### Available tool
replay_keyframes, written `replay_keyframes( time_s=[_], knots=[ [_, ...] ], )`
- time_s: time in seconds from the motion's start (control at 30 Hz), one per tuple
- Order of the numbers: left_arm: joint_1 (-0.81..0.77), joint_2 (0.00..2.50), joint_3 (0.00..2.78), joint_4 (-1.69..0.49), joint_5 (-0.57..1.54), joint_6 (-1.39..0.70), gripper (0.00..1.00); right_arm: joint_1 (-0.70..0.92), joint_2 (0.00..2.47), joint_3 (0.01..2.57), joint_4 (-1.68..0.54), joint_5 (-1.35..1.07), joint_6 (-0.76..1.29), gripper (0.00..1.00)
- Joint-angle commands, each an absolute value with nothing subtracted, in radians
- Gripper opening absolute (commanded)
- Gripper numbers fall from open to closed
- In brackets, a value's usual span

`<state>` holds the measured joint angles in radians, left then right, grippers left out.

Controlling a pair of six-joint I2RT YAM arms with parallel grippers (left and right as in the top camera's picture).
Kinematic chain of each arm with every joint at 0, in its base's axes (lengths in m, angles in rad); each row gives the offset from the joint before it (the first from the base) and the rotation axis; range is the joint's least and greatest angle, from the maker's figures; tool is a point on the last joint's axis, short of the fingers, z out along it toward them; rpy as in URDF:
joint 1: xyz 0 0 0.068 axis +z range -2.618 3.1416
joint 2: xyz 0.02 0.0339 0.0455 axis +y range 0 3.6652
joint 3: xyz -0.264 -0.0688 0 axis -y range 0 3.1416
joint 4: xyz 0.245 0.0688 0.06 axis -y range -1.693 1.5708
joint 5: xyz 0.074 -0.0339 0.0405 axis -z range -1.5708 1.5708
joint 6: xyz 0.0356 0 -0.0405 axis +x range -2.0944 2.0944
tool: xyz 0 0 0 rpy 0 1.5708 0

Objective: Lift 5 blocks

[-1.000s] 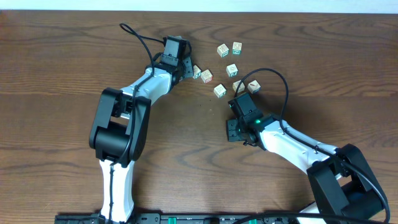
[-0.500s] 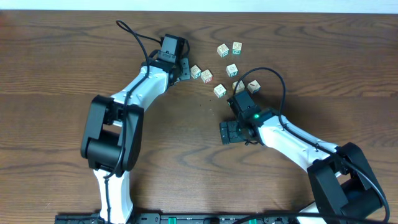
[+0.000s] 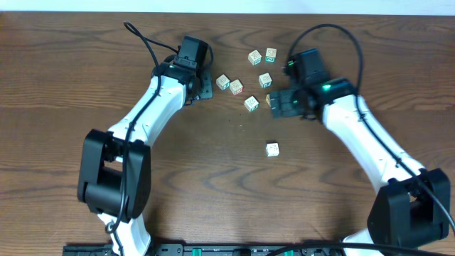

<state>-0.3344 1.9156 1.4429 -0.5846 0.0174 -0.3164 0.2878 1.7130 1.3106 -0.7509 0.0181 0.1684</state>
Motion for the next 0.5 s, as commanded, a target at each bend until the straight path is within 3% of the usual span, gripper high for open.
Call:
replay_keyframes(
  time_s=[0.0, 0.47],
  knots=[
    [-0.402, 1.861, 1.414, -0.635, 0.006, -0.321, 0.08, 0.214, 1.772, 1.314, -0.723, -0.064, 0.076, 0.99],
    [-0.692, 1.831, 1.319, -0.659, -0.110, -0.622, 0.08, 0.195, 1.982, 1.315, -0.681, -0.128, -0.131, 0.99]
  ],
)
